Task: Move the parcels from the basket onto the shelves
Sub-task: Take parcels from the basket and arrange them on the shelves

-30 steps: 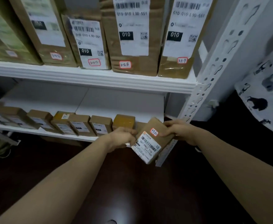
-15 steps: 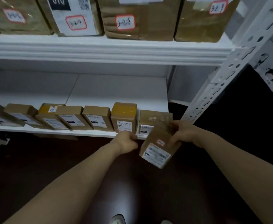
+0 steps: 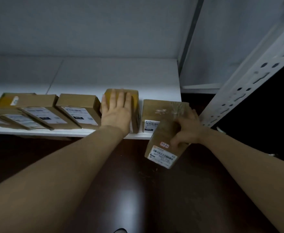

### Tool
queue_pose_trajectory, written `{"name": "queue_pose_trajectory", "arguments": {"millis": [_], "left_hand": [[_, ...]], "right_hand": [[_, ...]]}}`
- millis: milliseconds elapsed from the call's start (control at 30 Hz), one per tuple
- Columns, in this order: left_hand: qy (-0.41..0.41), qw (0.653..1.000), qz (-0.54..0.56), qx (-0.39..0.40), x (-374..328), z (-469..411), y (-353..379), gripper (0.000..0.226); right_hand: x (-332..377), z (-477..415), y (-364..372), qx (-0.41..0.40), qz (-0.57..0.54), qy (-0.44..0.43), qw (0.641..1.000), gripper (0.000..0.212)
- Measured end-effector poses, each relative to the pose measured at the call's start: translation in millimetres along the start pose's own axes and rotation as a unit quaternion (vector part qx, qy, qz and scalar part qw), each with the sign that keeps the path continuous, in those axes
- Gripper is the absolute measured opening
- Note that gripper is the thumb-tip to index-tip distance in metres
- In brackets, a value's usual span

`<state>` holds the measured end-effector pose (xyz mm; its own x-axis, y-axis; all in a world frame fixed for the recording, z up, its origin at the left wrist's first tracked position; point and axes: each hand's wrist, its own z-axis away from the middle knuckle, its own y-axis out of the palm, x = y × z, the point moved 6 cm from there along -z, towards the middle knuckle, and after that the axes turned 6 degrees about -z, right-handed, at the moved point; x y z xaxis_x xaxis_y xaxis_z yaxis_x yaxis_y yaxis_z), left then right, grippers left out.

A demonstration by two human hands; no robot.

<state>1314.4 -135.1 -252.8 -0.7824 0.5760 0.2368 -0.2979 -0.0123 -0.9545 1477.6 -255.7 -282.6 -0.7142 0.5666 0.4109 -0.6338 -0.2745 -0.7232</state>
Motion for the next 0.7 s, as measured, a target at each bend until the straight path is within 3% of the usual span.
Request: {"name": "queue_pose_trajectory", "arguments": {"millis": [133,333,467,533,600,700], "left_hand": [[0.009,0.999,0.026,0.036,0,-15,25,0.102],[-0.015,0.997,0.065,0.030,-2,-18,46,0.086],[-0.005,0.996,0.081,0.039,0,-19,42,0.080],[-0.006,0.996,0.077,0.040,2,-16,39,0.081],[-0.002,0.999,0.044,0.005,3,-13,32,0.083],[0.015,0.998,0.015,-0.064,7,-6,19,0.087]], "right_hand": [[-10,-16,3,0.022,-0.043,0.054,0.997,0.115],[-12,-28,13,0.044,-0.062,0.044,0.996,0.096],[-11,-30,20,0.051,-0.050,0.056,0.996,0.107],[-11,-32,22,0.036,-0.042,0.053,0.997,0.103],[-11,-32,23,0.023,-0.033,0.048,0.998,0.097],[-10,-35,29,0.028,-0.022,0.032,0.999,0.119]]}}
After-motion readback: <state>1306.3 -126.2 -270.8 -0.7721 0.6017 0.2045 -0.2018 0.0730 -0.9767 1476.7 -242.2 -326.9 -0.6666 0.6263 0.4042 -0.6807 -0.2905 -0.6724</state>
